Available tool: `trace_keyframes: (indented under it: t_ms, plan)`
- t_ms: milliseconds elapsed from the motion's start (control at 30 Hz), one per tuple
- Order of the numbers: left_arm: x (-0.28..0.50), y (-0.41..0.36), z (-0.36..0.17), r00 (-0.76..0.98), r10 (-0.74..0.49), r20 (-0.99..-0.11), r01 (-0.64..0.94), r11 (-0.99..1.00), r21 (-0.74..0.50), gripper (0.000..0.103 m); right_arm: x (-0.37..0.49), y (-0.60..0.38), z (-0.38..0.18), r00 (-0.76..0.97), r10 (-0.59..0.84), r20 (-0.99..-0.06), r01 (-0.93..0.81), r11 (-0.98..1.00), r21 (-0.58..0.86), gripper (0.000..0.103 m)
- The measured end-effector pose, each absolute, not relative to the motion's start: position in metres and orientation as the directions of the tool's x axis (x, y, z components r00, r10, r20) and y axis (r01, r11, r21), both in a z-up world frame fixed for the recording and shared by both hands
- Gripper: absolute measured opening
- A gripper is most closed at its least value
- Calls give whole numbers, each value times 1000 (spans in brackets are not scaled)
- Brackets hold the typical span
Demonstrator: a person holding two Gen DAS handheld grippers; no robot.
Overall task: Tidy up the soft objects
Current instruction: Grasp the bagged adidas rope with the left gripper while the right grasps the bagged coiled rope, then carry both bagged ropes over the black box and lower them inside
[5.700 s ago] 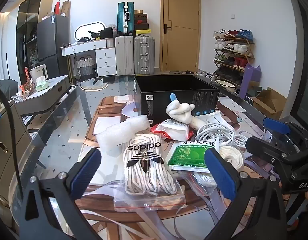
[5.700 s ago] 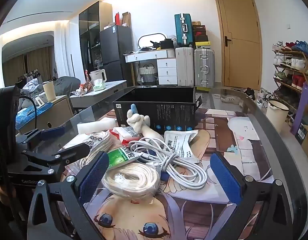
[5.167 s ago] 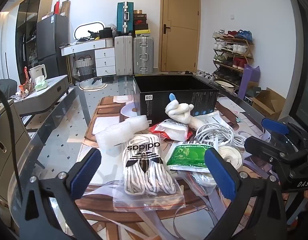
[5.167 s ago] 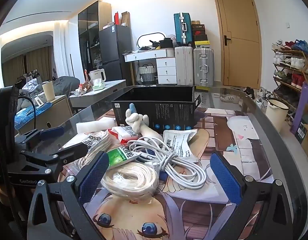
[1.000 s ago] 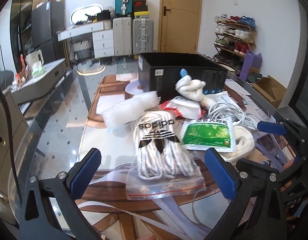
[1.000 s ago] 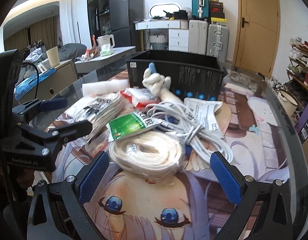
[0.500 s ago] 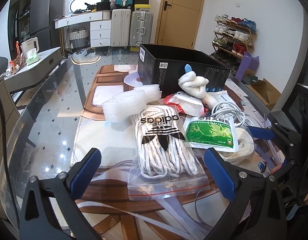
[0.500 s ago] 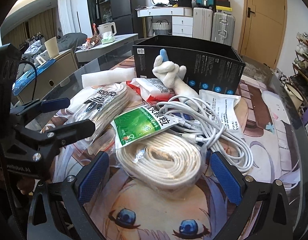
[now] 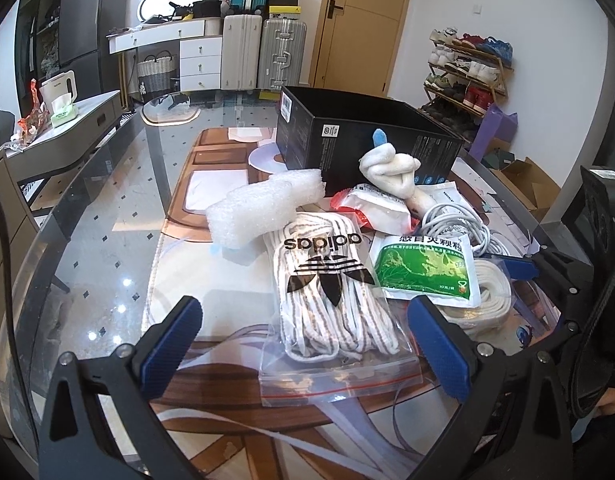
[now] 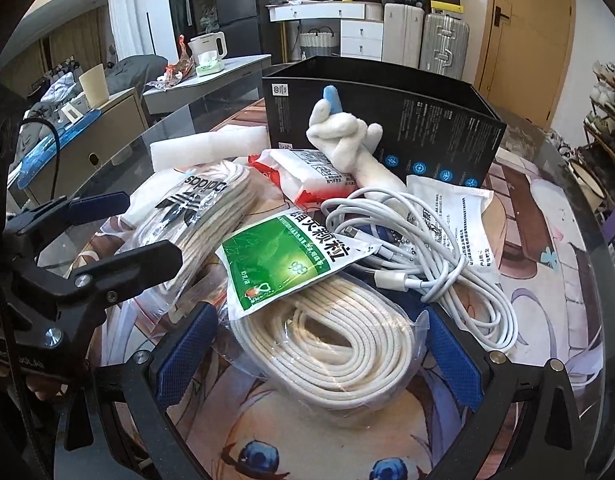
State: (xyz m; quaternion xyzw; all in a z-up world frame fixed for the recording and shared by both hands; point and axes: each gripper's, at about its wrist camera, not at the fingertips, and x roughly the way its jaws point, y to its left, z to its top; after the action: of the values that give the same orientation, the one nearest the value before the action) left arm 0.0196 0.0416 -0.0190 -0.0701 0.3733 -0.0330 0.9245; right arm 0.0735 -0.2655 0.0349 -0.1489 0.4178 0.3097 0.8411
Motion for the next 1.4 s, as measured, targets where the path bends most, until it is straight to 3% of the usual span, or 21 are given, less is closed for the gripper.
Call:
trace_keyframes:
  t_ms: [167, 400, 600, 667, 767, 933, 1133, 1233, 1400]
  plan:
    - [22, 39, -20, 712, -118, -692, 15, 988, -152, 102, 64, -278, 38, 457, 431, -778, -670, 742, 17, 75]
    - [26, 35, -25, 688, -130, -714, 23, 987, -158, 101, 56, -298, 40, 447, 465, -764, -678, 733, 49, 52]
    - [31, 26, -25, 679, -132, -722, 43, 989, -140, 82, 48, -313, 44, 446, 482, -754, -673, 736, 72, 45]
    - [31, 23, -25, 681, -134, -720, 54, 990, -133, 67, 48, -320, 46, 452, 484, -749, -665, 743, 78, 43]
    - [31, 18, -24, 686, -122, -717, 65, 992, -107, 53, 48, -330, 48, 463, 481, -744, -650, 755, 84, 41]
    - [25, 13, -19, 698, -143, -701, 99, 990, -104, 37, 52, -347, 52, 481, 479, -734, -620, 778, 101, 38]
    - [16, 10, -8, 714, -187, -674, 137, 982, -127, 34, 51, -360, 63, 530, 476, -702, -590, 801, 98, 33]
    - [13, 10, 2, 732, -202, -651, 147, 979, -138, 33, 52, -365, 72, 554, 475, -683, -579, 810, 94, 20]
    - [10, 13, 10, 748, -205, -631, 149, 979, -142, 33, 53, -365, 74, 552, 475, -685, -588, 805, 84, 20]
